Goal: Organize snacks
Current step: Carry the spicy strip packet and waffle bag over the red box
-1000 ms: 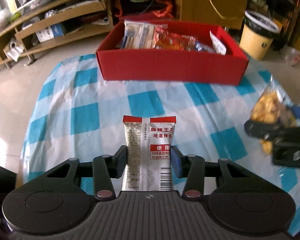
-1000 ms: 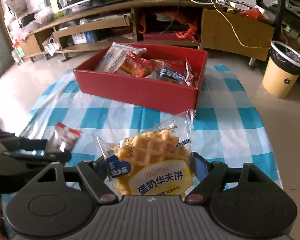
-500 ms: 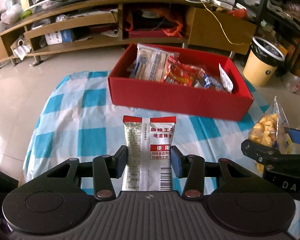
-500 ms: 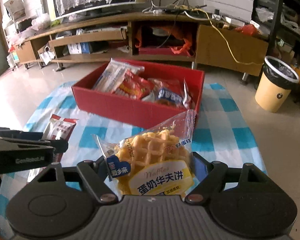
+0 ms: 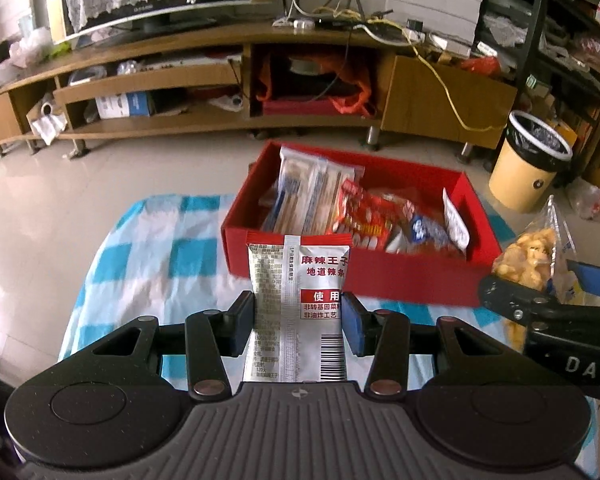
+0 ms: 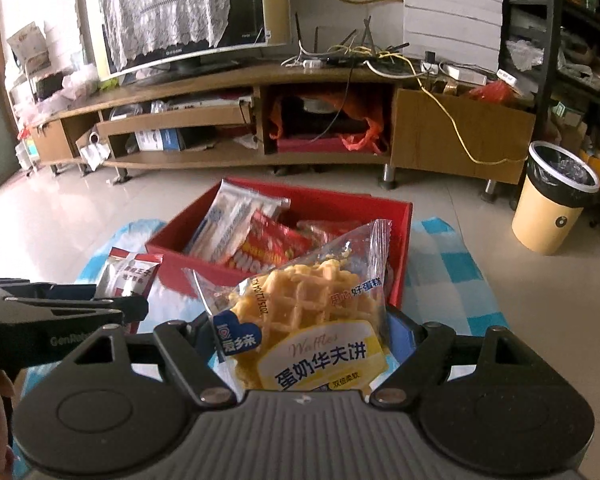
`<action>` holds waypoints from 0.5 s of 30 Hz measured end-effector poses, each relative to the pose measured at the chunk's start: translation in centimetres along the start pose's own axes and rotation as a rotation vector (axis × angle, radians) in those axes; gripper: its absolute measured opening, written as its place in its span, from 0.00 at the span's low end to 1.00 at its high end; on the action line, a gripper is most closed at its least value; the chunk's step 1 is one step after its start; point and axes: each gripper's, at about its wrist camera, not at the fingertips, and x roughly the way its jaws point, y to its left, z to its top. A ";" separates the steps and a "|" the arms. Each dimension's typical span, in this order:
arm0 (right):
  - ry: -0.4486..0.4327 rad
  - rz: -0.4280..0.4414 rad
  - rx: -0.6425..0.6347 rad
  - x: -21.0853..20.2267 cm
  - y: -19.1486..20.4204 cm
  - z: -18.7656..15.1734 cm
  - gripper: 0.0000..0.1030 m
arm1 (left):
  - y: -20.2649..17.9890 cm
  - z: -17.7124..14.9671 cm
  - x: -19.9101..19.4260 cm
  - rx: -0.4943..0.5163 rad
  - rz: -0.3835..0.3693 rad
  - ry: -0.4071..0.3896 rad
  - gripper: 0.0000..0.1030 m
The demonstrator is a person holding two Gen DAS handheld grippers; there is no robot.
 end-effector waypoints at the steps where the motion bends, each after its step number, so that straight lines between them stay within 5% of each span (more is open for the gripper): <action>1: -0.004 0.001 0.007 0.1 0.0 0.3 0.74 | 0.0 0.3 0.0 0.001 0.002 -0.009 0.52; 15: -0.045 -0.003 0.045 0.9 -0.8 2.9 0.74 | -0.6 3.0 0.9 -0.001 0.006 -0.047 0.52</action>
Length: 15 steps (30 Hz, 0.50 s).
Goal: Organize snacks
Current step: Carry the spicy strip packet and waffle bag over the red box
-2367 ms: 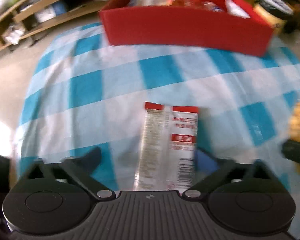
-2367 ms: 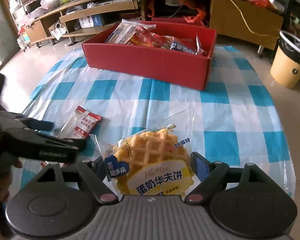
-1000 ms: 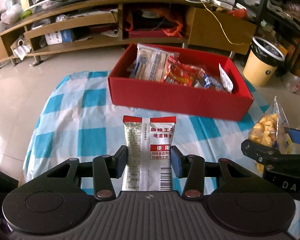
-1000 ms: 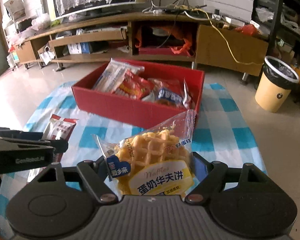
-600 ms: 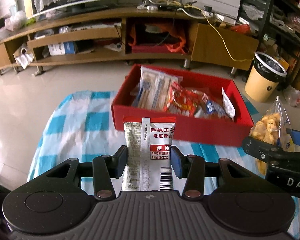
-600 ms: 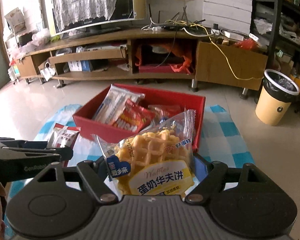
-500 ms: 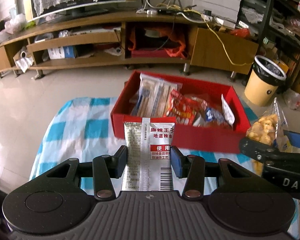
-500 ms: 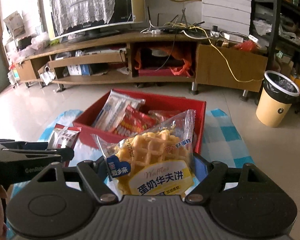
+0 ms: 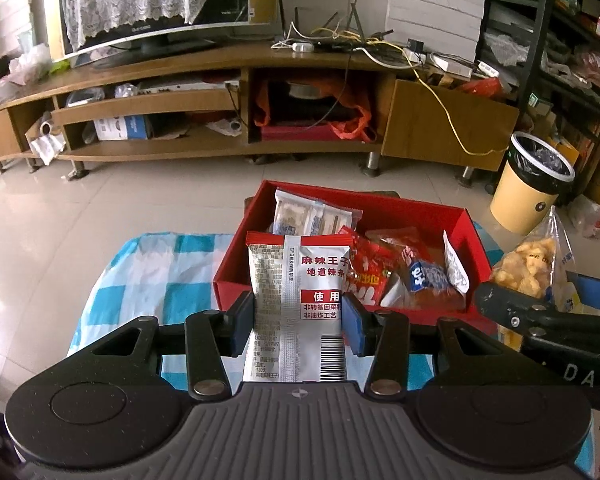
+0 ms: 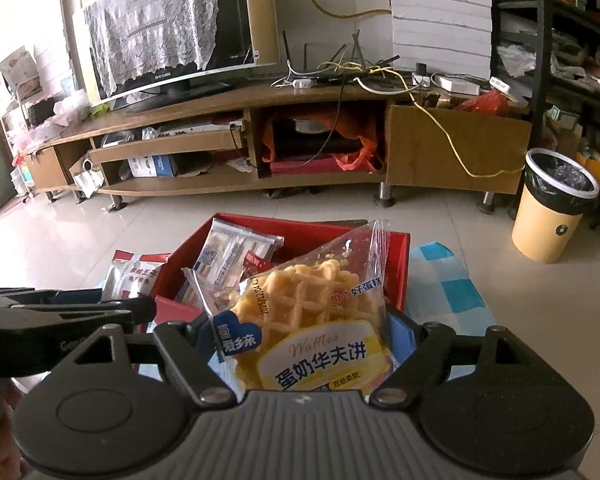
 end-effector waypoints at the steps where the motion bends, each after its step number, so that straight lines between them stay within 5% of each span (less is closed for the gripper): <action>1: -0.002 0.000 0.004 0.1 -0.1 0.1 0.74 | 0.0 0.1 0.1 -0.002 -0.002 0.000 0.52; 15: -0.016 -0.004 0.038 1.6 -0.9 1.7 0.74 | -0.4 1.9 1.1 -0.010 0.003 -0.022 0.53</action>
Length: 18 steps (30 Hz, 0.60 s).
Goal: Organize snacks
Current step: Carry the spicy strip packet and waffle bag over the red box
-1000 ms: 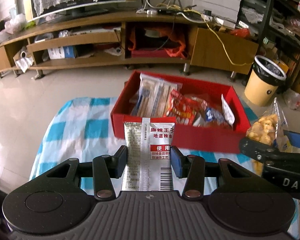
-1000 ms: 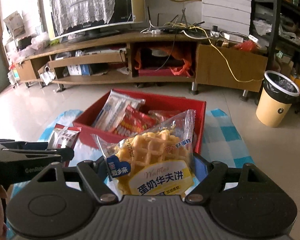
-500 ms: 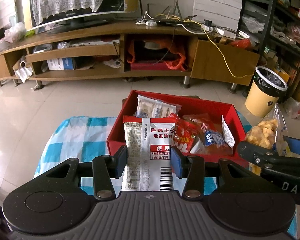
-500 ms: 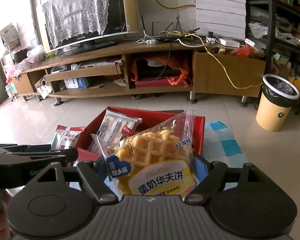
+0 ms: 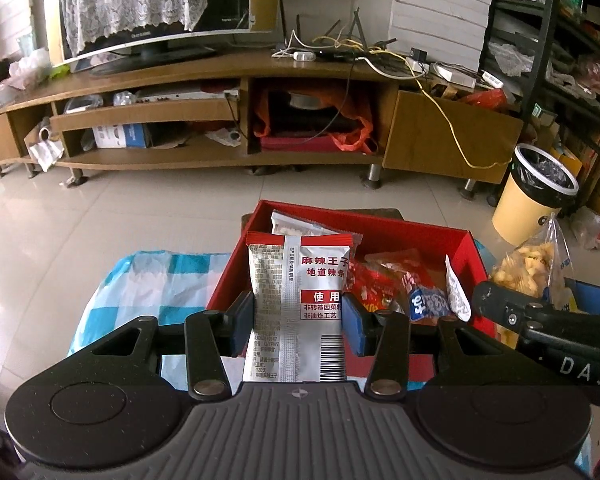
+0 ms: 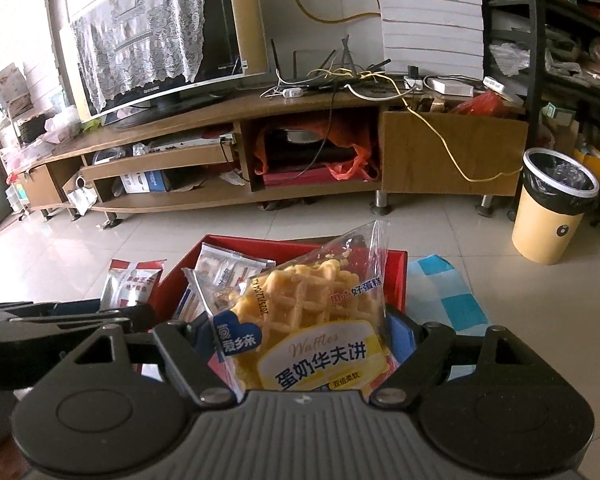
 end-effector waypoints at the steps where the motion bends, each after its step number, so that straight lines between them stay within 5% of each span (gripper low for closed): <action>1: 0.001 -0.002 0.000 0.2 -0.1 0.0 0.74 | 0.0 0.1 0.1 0.000 0.001 0.000 0.53; 18: 0.015 -0.026 0.025 2.3 -0.8 0.8 0.74 | -0.8 1.3 1.8 -0.001 -0.001 -0.007 0.53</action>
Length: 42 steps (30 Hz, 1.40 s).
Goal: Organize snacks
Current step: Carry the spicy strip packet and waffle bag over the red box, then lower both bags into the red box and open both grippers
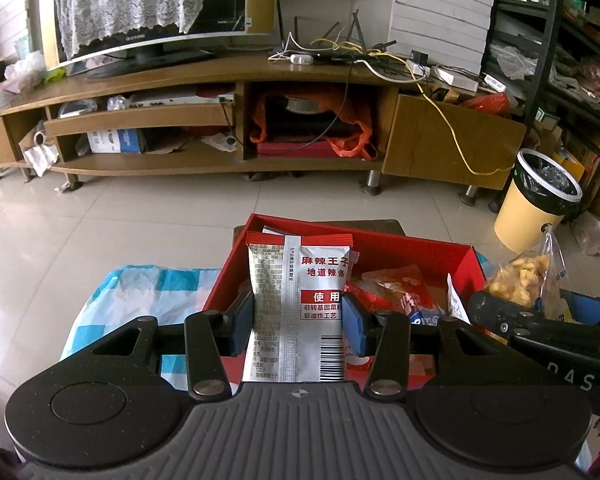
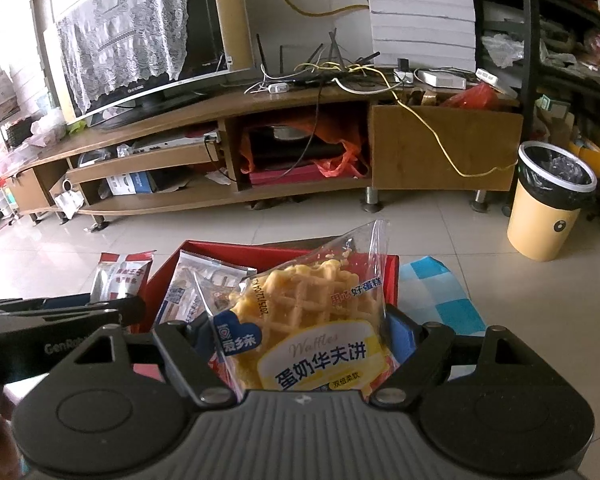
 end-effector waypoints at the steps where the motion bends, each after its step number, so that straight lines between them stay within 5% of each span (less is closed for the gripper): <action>1: 0.000 -0.002 0.003 0.0 0.0 0.0 0.74 | 0.0 0.1 0.1 0.000 0.000 -0.001 0.53; 42: 0.078 -0.035 0.038 8.4 -2.0 1.3 0.75 | -2.2 0.9 8.3 0.064 0.001 0.010 0.55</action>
